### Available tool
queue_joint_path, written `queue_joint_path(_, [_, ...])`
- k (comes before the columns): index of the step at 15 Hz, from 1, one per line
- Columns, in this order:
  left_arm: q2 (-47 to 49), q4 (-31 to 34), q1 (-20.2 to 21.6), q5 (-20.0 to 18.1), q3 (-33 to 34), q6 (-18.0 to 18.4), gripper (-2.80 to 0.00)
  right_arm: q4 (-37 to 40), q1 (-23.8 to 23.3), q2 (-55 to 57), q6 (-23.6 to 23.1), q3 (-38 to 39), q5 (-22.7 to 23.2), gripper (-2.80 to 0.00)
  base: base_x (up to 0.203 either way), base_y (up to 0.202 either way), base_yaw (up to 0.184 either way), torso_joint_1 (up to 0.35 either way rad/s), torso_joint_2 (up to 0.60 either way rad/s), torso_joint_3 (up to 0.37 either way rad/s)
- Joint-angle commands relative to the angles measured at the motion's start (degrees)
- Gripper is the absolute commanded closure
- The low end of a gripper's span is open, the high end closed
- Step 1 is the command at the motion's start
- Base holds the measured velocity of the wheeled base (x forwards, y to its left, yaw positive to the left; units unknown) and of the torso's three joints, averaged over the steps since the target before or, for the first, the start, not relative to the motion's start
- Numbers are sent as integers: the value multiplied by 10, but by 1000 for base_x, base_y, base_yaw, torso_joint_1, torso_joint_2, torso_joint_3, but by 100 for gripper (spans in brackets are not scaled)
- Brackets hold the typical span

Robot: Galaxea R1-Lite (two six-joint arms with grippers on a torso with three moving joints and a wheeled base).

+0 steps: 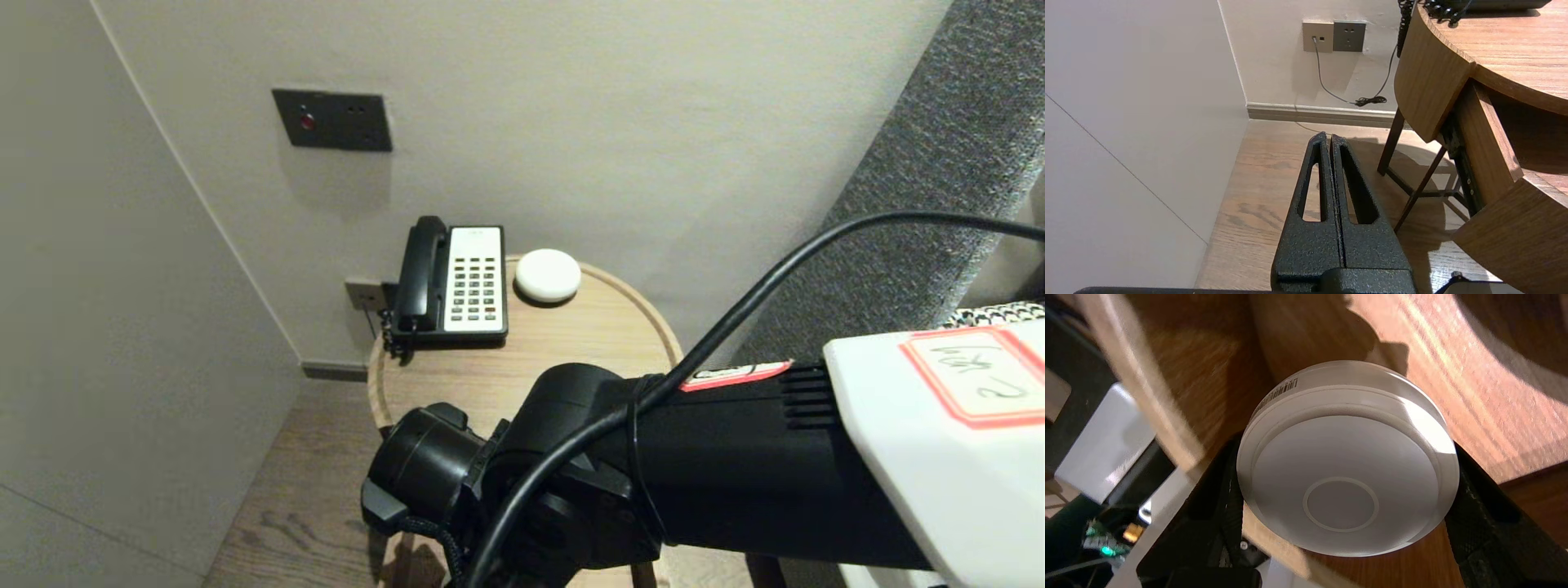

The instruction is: Put the remote controls on the table in the drawer one by one

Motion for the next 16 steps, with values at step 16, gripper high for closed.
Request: queue_joint_path(16, [0,0,0,0,0,0,0,-69,-20,79,32,-5,3,0,0,0,0,0,0,0])
